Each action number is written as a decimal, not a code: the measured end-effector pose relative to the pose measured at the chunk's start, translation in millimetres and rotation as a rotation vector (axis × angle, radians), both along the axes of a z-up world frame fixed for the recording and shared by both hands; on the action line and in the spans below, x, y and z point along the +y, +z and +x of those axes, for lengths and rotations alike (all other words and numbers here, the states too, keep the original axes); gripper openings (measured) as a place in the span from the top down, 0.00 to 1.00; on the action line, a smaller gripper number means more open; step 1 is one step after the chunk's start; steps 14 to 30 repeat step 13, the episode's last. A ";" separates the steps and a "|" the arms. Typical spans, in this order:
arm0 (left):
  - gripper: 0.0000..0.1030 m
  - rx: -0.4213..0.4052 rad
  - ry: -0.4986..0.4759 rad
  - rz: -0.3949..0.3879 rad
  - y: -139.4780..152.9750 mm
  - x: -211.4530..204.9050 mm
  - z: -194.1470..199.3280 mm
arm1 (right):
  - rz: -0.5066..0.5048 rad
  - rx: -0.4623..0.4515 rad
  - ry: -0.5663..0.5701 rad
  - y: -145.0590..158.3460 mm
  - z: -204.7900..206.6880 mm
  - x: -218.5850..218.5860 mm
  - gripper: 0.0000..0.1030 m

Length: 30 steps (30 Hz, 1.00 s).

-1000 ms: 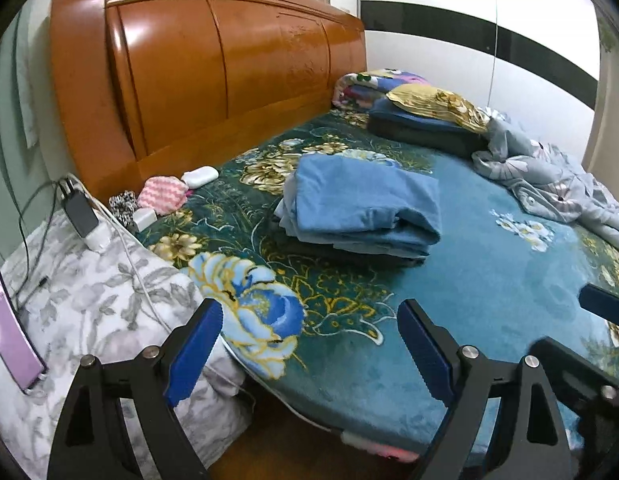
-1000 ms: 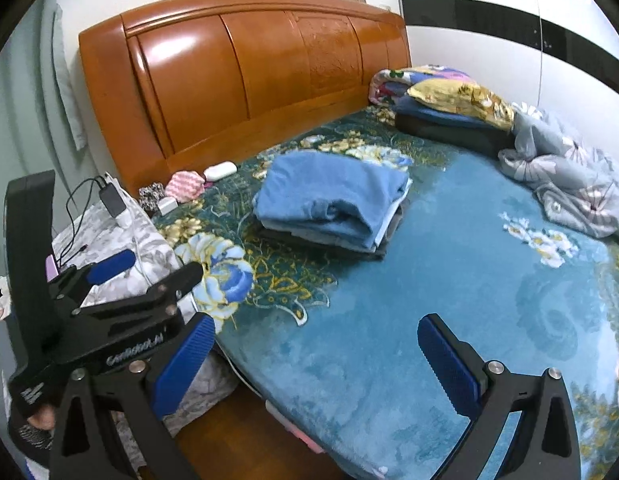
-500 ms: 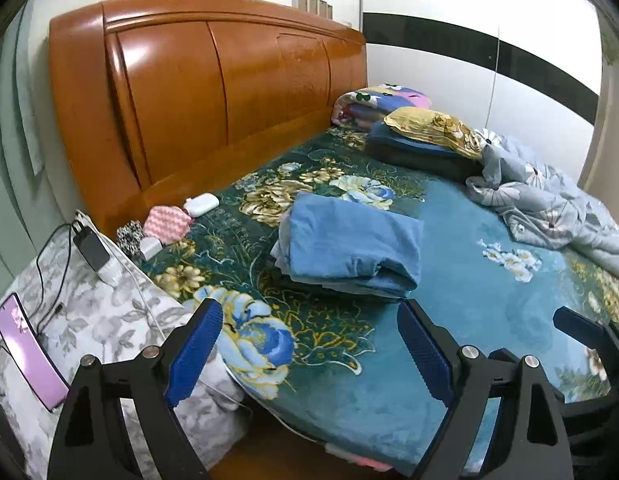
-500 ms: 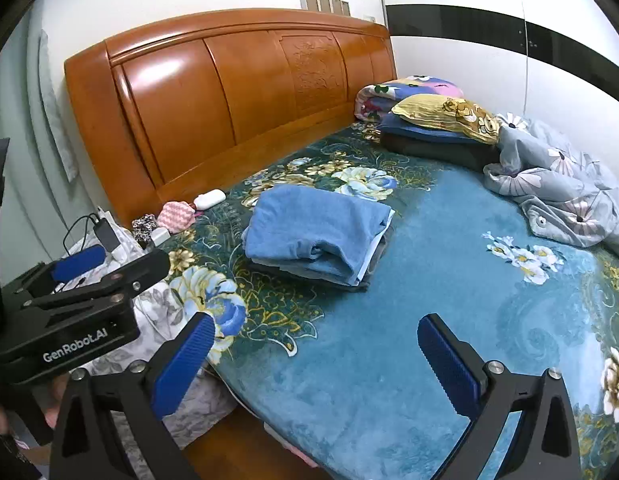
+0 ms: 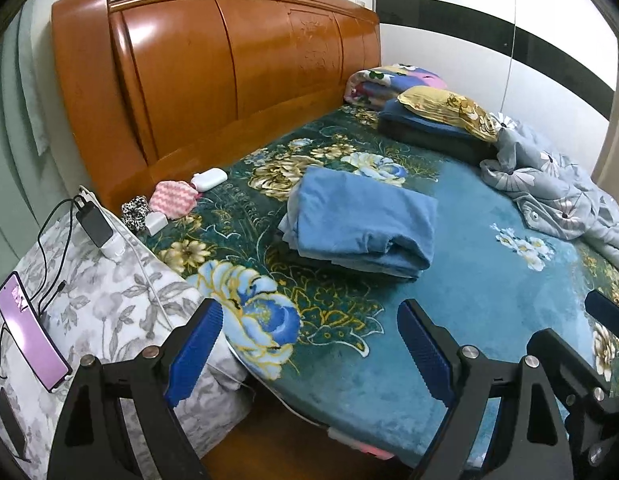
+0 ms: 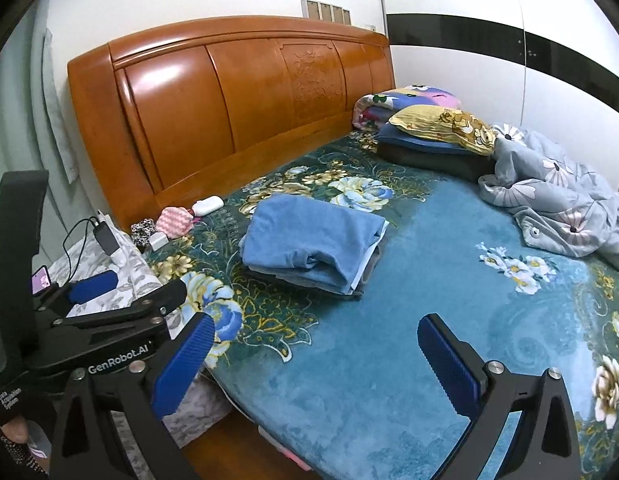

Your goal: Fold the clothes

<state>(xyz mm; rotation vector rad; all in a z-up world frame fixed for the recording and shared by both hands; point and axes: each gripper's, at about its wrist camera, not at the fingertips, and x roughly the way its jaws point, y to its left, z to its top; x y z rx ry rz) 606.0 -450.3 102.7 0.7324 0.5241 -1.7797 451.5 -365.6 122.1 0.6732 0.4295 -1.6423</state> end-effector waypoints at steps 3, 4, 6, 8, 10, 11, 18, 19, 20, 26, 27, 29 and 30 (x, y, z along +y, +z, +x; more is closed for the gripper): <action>0.13 0.004 -0.007 -0.013 2.1 3.0 -1.0 | -0.002 -0.004 0.002 -0.6 0.2 1.5 0.00; 0.13 0.005 -0.009 -0.017 2.5 4.0 -1.4 | -0.002 -0.006 0.001 -0.8 -0.1 2.1 0.00; 0.13 0.001 -0.011 -0.022 2.8 5.3 -3.0 | -0.003 -0.010 0.000 -1.4 -1.2 3.6 0.00; 0.13 -0.003 -0.010 -0.030 2.9 7.0 -3.9 | -0.004 -0.012 -0.002 -1.6 -1.6 4.6 0.00; 0.13 -0.005 -0.011 -0.037 3.0 8.6 -4.7 | -0.005 -0.013 -0.003 -1.7 -2.0 5.5 0.00; 0.13 -0.004 -0.013 -0.037 3.0 9.0 -4.9 | -0.004 -0.013 -0.002 -1.9 -2.0 5.7 0.00; 0.13 0.001 -0.018 -0.031 2.7 9.2 -4.8 | -0.003 -0.013 0.000 -2.6 -1.8 5.9 0.00; 0.13 0.001 -0.018 -0.031 2.7 9.2 -4.8 | -0.003 -0.013 0.000 -2.6 -1.8 5.9 0.00; 0.13 0.001 -0.018 -0.031 2.7 9.2 -4.8 | -0.003 -0.013 0.000 -2.6 -1.8 5.9 0.00; 0.13 0.001 -0.018 -0.031 2.7 9.2 -4.8 | -0.003 -0.013 0.000 -2.6 -1.8 5.9 0.00; 0.13 0.001 -0.018 -0.031 2.7 9.2 -4.8 | -0.003 -0.013 0.000 -2.6 -1.8 5.9 0.00; 0.13 0.001 -0.018 -0.031 2.7 9.2 -4.8 | -0.003 -0.013 0.000 -2.6 -1.8 5.9 0.00; 0.13 0.001 -0.018 -0.031 2.7 9.2 -4.8 | -0.003 -0.013 0.000 -2.6 -1.8 5.9 0.00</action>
